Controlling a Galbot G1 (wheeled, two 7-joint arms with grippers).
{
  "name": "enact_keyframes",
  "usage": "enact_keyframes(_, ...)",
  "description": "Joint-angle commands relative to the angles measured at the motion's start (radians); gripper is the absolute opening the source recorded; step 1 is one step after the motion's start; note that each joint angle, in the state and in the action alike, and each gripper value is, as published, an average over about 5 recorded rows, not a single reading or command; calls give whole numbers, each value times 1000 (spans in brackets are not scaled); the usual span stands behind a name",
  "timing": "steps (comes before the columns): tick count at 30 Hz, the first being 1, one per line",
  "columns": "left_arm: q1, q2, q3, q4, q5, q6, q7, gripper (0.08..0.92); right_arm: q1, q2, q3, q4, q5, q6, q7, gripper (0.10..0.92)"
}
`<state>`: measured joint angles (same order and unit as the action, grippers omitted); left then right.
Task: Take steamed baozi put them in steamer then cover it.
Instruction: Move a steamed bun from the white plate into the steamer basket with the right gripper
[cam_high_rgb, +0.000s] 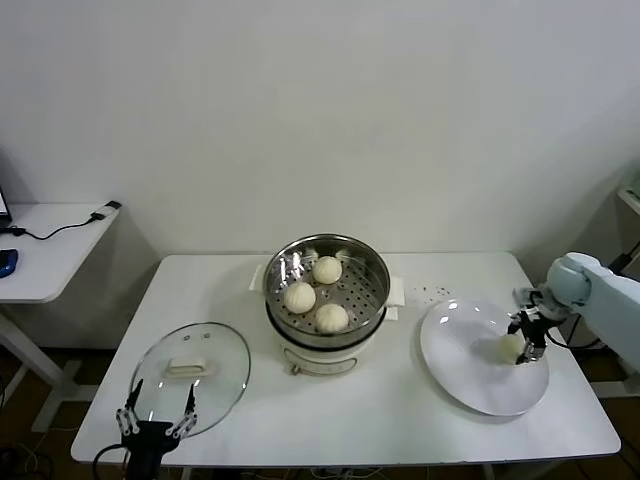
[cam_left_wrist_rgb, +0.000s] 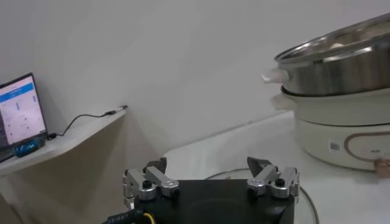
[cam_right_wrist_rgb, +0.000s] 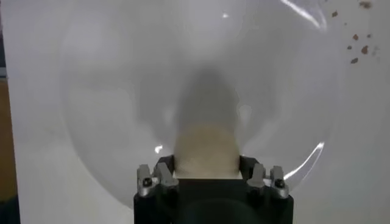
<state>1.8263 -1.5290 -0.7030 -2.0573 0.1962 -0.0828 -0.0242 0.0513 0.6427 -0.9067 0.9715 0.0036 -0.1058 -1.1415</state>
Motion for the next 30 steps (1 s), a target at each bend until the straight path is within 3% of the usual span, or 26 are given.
enact_keyframes(1,4,5,8,-5,-1,-4,1,823,374,50,-303,19,332,-62,13,679)
enact_keyframes(8,-5,7,42,-13,4,-6,2,823,740,234,-623,26,640,-111,33,679)
enact_keyframes(15,-7,13,69,-17,8,-14,0,823,886,431,-799,56,897,-155,65,687)
enact_keyframes(21,1,11,84,-22,-2,-18,2,823,895,544,-855,99,977,-184,105,687)
enact_keyframes(30,8,8,87,-40,-25,-10,10,823,808,662,-897,111,963,-206,150,687)
